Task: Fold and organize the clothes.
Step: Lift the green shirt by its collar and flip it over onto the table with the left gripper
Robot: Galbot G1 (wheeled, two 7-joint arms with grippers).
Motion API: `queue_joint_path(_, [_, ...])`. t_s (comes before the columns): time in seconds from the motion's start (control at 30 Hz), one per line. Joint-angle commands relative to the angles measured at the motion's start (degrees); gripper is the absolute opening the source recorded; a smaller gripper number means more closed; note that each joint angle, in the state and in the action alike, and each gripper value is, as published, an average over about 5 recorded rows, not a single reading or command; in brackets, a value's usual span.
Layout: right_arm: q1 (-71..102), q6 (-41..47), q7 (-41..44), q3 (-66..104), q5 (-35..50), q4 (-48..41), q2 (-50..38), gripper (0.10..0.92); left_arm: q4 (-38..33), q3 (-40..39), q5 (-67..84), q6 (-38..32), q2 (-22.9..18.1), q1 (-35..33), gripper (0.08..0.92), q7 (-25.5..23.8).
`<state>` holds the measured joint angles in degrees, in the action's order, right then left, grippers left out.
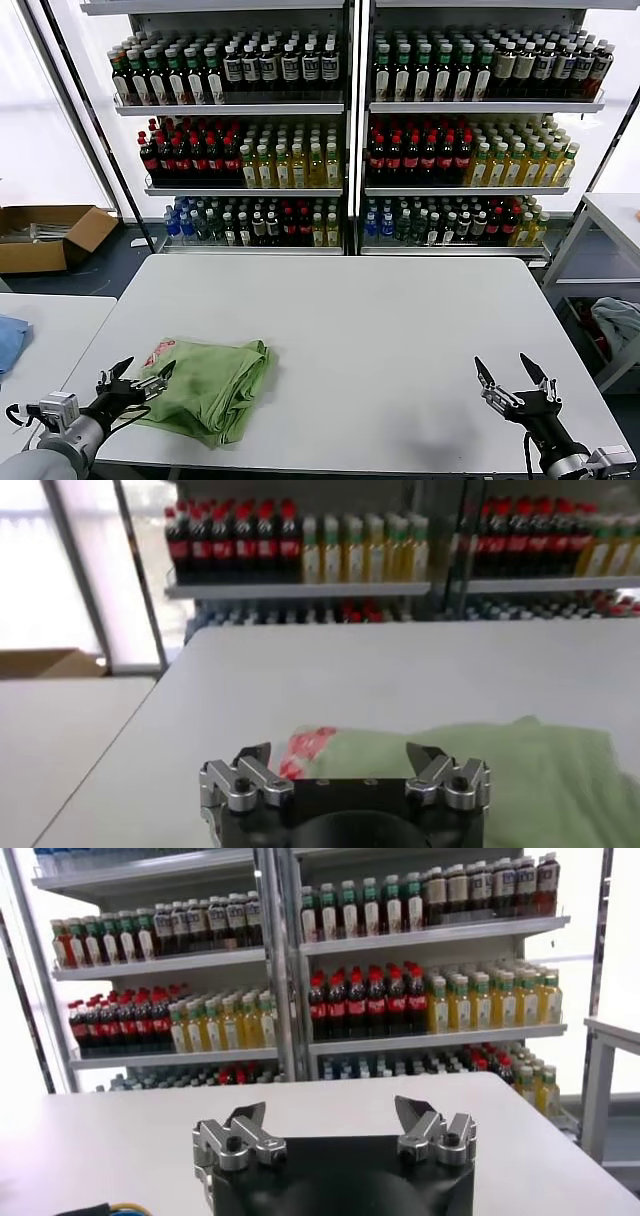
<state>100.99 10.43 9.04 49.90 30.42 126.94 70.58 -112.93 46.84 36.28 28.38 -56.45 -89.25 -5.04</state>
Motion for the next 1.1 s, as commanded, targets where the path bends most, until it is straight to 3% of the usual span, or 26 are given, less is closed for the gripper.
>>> queue_joint_path(0.03, [0.0,0.0,-0.1,-0.4,-0.2,-0.2,0.0,0.823,8.8,-1.1,4.9,2.3,2.6,3.8,0.823,0.1])
queue_joint_path(0.7, [-0.2,-0.1,-0.2,-0.5,-0.3,-0.2,-0.2,0.823,9.2,-5.5,6.8,2.9,-1.5,5.7,0.815,0.2])
queue_joint_path(1.1, [-0.3,-0.1,-0.1,-0.8,-0.4,-0.2,-0.1,0.823,8.9,-4.7,4.9,-0.1,-3.7,4.2,0.499,1.7])
